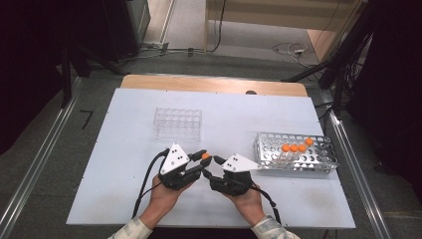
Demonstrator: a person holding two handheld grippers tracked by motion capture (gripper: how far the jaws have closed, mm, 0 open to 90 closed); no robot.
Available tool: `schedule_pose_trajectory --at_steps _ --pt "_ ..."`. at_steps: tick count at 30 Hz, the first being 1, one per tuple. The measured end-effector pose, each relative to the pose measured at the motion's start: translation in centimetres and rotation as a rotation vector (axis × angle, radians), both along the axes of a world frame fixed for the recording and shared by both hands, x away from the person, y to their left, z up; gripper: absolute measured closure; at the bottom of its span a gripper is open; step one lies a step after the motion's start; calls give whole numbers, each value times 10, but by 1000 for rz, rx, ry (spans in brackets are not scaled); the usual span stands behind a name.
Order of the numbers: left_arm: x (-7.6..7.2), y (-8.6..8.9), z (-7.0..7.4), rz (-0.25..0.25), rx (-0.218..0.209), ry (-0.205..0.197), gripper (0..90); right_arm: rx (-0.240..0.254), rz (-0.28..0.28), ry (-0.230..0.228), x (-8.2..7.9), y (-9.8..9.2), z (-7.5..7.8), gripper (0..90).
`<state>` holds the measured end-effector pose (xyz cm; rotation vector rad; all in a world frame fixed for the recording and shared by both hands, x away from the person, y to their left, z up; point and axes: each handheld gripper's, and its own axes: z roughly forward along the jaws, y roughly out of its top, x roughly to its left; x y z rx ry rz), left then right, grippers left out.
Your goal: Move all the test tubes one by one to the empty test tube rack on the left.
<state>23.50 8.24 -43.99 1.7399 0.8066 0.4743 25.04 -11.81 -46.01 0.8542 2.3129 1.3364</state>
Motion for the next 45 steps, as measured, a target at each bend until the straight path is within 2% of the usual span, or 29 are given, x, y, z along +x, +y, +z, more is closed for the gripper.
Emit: schedule_pose_trajectory --at_steps 3,6,9,10,12,15,17,20,28,33,36,45 --pt "2 6 1 15 -4 -2 703 0 -13 -4 1 -5 4 341" --pt "3 14 4 39 -23 -3 702 -34 -68 -16 -2 -21 10 192" --pt "5 21 7 58 -35 -6 703 -24 -107 -17 -5 -36 13 154" --pt "5 23 8 65 -36 -6 703 -24 -107 -17 -5 -36 13 154" --pt "6 27 10 75 -43 -7 702 -6 -130 -15 -8 -51 18 148" --pt "8 31 10 90 -48 -8 702 -16 -135 -17 -8 -57 20 135" --pt "9 33 10 97 -47 -6 702 -17 -127 14 -4 -64 20 114" --pt "11 37 11 107 -48 -4 702 -13 -137 29 -3 -74 19 115" --pt "18 52 12 169 -58 13 703 -4 -145 30 -16 -101 17 119" --pt "23 63 15 207 -75 15 702 -5 -182 32 -22 -122 11 120" --pt "24 70 16 219 -89 24 702 -4 -220 61 -21 -138 5 127" --pt "30 79 18 257 -101 20 702 9 -280 73 -26 -162 0 148"
